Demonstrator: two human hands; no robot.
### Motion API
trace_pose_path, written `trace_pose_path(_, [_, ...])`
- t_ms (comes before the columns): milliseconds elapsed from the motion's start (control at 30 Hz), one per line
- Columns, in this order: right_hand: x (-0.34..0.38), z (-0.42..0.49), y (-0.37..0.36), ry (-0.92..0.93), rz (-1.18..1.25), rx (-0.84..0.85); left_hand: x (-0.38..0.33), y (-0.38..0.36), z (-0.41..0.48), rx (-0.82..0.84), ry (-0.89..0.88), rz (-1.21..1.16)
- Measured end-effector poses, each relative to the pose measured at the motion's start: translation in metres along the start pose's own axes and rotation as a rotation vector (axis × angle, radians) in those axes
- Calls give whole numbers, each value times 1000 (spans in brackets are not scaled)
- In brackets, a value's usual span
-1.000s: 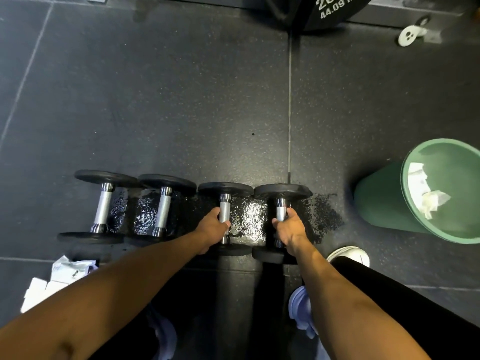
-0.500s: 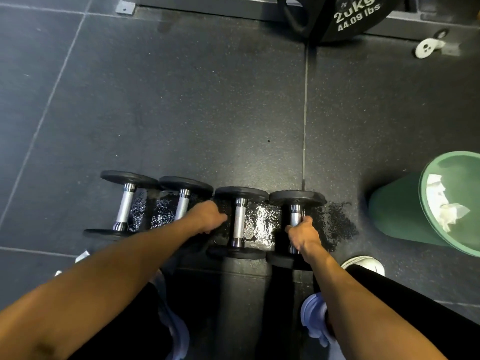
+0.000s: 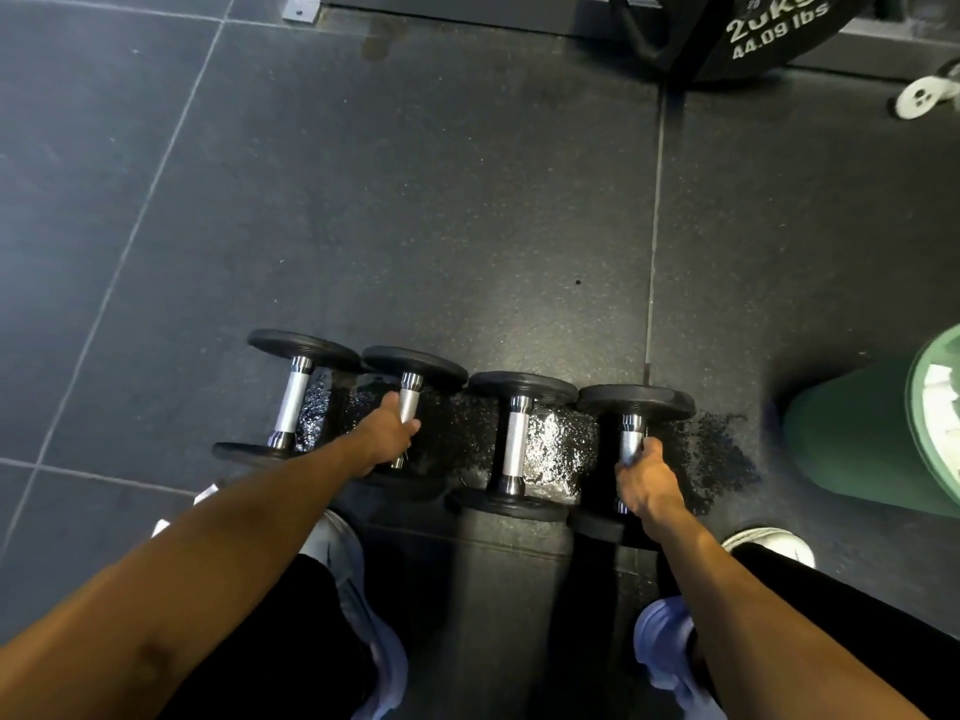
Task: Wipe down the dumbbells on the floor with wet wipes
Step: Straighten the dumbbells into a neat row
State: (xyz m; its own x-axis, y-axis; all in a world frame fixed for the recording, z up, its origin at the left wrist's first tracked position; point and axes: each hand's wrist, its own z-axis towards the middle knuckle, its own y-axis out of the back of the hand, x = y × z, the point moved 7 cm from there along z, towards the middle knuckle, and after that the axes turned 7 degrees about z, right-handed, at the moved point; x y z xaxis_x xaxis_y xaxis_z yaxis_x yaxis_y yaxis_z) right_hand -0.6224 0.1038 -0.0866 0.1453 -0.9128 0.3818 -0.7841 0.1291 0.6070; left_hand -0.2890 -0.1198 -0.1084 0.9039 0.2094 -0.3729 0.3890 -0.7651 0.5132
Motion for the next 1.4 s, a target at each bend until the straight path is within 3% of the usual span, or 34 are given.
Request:
trace_pose_path(400, [-13,10,-3,63,-53,-63,4,-5,-13,-33,17,-138])
trace_pose_path(467, [0,8,9,69,112,-103,3,-5,-13,-18,12,-141])
trace_pose_path(533, [6,6,-4,177,-561,-42,2,-4,-15,-18,13,-130])
trace_pose_path(567, [2,9,-11,272,-762,9,2,-4,-15,-20,17,-132])
trace_pose_path(600, [6,6,-13,252,-857,23,1,-3,-15,-21,18,-132])
trace_pose_path(633, [8,0,-13,249,-821,77,1,-3,-15,-20,19,-133])
trace_pose_path(700, [2,-2,-7,100,-340,66,2,-4,-14,-21,20,-134])
trace_pose_path(767, [-6,7,-1,50,-117,-54,4,-5,-14,-33,18,-99])
trace_pose_path(967, [-2,1,-2,69,-121,-46,5,-5,-12,-12,25,-83])
trace_pose_path(1267, [-6,3,-4,59,-22,-11,-14,9,-21,117,17,218])
trace_pose_path(1400, [-4,1,-4,82,30,-5,-20,47,-22,58,-24,284])
